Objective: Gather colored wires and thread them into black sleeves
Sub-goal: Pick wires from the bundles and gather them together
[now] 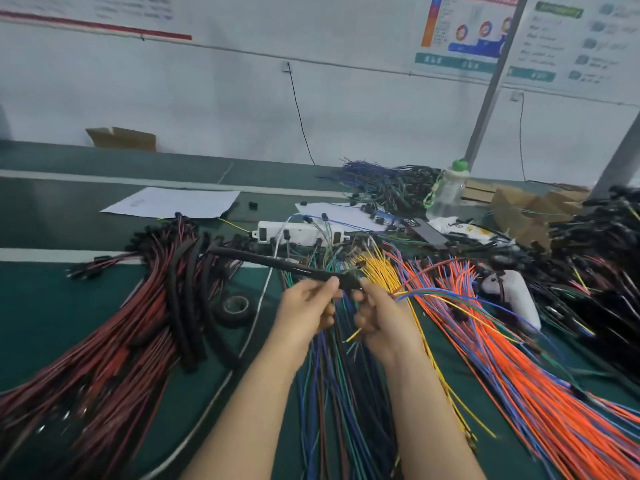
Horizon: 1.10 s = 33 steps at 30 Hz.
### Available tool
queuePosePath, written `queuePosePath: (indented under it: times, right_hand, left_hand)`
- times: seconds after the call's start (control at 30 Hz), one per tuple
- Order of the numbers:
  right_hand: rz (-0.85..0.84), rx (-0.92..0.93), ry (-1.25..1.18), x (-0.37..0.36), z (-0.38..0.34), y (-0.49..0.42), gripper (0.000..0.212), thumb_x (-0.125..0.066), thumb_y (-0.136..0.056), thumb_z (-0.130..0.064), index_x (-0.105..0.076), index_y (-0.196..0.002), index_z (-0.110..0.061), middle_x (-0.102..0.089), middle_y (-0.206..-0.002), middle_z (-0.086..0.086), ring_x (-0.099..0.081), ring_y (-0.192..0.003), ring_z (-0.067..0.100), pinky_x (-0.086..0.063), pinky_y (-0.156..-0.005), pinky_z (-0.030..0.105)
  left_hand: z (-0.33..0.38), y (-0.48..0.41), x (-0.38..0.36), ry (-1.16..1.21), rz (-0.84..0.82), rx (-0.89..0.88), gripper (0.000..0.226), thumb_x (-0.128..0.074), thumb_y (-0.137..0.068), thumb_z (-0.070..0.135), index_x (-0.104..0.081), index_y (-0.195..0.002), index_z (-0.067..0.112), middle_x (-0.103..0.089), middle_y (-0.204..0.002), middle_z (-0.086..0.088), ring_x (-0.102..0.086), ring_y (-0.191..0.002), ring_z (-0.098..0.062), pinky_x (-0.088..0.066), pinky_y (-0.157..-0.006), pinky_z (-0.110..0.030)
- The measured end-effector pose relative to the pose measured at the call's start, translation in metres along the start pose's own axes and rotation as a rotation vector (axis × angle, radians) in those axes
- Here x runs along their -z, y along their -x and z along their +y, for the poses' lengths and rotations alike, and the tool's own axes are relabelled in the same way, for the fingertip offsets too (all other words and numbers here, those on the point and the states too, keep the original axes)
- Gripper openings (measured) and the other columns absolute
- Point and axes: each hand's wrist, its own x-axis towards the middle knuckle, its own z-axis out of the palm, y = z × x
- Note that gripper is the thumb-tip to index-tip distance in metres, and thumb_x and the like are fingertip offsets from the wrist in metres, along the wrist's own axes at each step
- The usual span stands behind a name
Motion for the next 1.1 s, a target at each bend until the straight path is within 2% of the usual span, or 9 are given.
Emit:
queuePosePath:
  times: [0.07,0.17,0.33,0.47,0.6,0.7,0.77,0.93,1.1]
  right_hand:
    - [-0.021,-0.082,-0.006,0.0,0.002,-0.002,0.024,-0.054,-0.094,-0.009,-0.054,-0.07,-0.008,-0.052,-0.046,-0.001,-0.035,-0.03,0.005,-0.023,-0.029,0.015]
    - [-0.036,-0.15,-0.014,-0.001,0.002,-0.005,0.023,-0.056,-0.093,-0.011,-0.055,-0.07,-0.008,-0.047,-0.041,-0.004,-0.039,-0.029,0.004,-0.024,-0.027,0.014]
    - [0.008,-0.12,-0.072,0.001,0.003,-0.007,0.029,-0.053,-0.096,-0.022,-0.047,-0.068,-0.017,-0.031,-0.037,-0.009,-0.022,-0.027,0.003,-0.017,-0.028,0.015]
    - [-0.002,0.077,-0.393,0.01,-0.006,-0.008,0.041,-0.036,-0.102,-0.038,-0.038,-0.066,-0.019,-0.021,-0.038,-0.009,-0.016,-0.028,0.004,-0.013,-0.029,0.017]
    - [-0.065,0.202,-0.516,0.01,-0.01,-0.002,0.047,-0.03,-0.102,-0.044,-0.041,-0.065,-0.018,-0.021,-0.037,-0.009,-0.009,-0.031,0.006,-0.014,-0.03,0.017]
    - [-0.068,0.233,-0.564,0.01,-0.011,0.0,0.046,-0.029,-0.102,-0.045,-0.041,-0.066,-0.017,-0.02,-0.037,-0.009,-0.003,-0.041,0.011,-0.013,-0.03,0.018]
    - [-0.054,0.251,-0.592,0.013,-0.011,0.001,0.045,-0.031,-0.101,-0.045,-0.041,-0.067,-0.017,-0.02,-0.039,-0.008,-0.003,-0.042,0.012,-0.012,-0.032,0.019]
    - [-0.075,0.209,-0.621,0.017,-0.01,0.001,0.043,-0.035,-0.1,-0.043,-0.043,-0.068,-0.016,-0.022,-0.04,-0.008,-0.012,-0.032,0.007,-0.014,-0.031,0.019]
    - [-0.109,0.133,-0.619,0.012,-0.003,0.001,0.045,-0.035,-0.102,-0.039,-0.045,-0.066,-0.014,-0.023,-0.039,-0.008,-0.02,-0.027,0.006,-0.02,-0.029,0.018]
  left_hand:
    - [-0.008,0.001,-0.003,0.299,-0.127,0.047,0.012,-0.055,-0.091,0.006,-0.06,-0.101,0.01,-0.06,-0.074,-0.002,-0.056,-0.059,-0.005,-0.048,-0.053,-0.016]
    - [-0.013,-0.003,-0.003,0.361,-0.251,-0.053,0.02,-0.05,-0.091,-0.003,-0.062,-0.104,0.007,-0.065,-0.08,-0.005,-0.063,-0.067,-0.007,-0.053,-0.064,-0.017]
    - [-0.022,-0.011,0.001,0.158,-0.092,-0.114,0.005,-0.058,-0.09,0.009,-0.063,-0.088,0.008,-0.069,-0.083,-0.006,-0.064,-0.064,-0.004,-0.052,-0.061,-0.015]
    - [-0.028,-0.016,0.004,-0.136,0.118,-0.183,0.02,-0.052,-0.095,0.024,-0.06,-0.08,0.012,-0.069,-0.067,0.008,-0.061,-0.061,0.002,-0.045,-0.058,-0.009]
    - [-0.029,-0.006,-0.012,-0.212,0.068,-0.213,0.023,-0.038,-0.098,0.008,-0.051,-0.082,0.019,-0.067,-0.079,0.0,-0.048,-0.048,-0.005,-0.042,-0.054,-0.027]
    - [-0.03,0.003,-0.017,-0.464,-0.026,-0.272,0.028,-0.045,-0.097,0.03,-0.057,-0.073,0.026,-0.065,-0.064,0.009,-0.054,-0.053,-0.006,-0.041,-0.059,-0.026]
    - [-0.028,0.009,-0.016,-0.515,-0.161,-0.237,0.039,-0.046,-0.096,0.04,-0.058,-0.063,0.023,-0.062,-0.052,0.008,-0.046,-0.043,-0.007,-0.034,-0.049,-0.022]
    - [-0.02,0.015,-0.017,-0.163,-0.305,-0.049,0.015,-0.053,-0.095,0.019,-0.058,-0.085,0.009,-0.058,-0.05,0.002,-0.028,-0.034,-0.003,-0.024,-0.037,-0.015]
    - [-0.022,0.016,-0.018,-0.141,-0.255,-0.08,0.013,-0.053,-0.095,0.017,-0.054,-0.084,0.012,-0.051,-0.048,0.003,-0.03,-0.036,-0.005,-0.025,-0.038,-0.015]
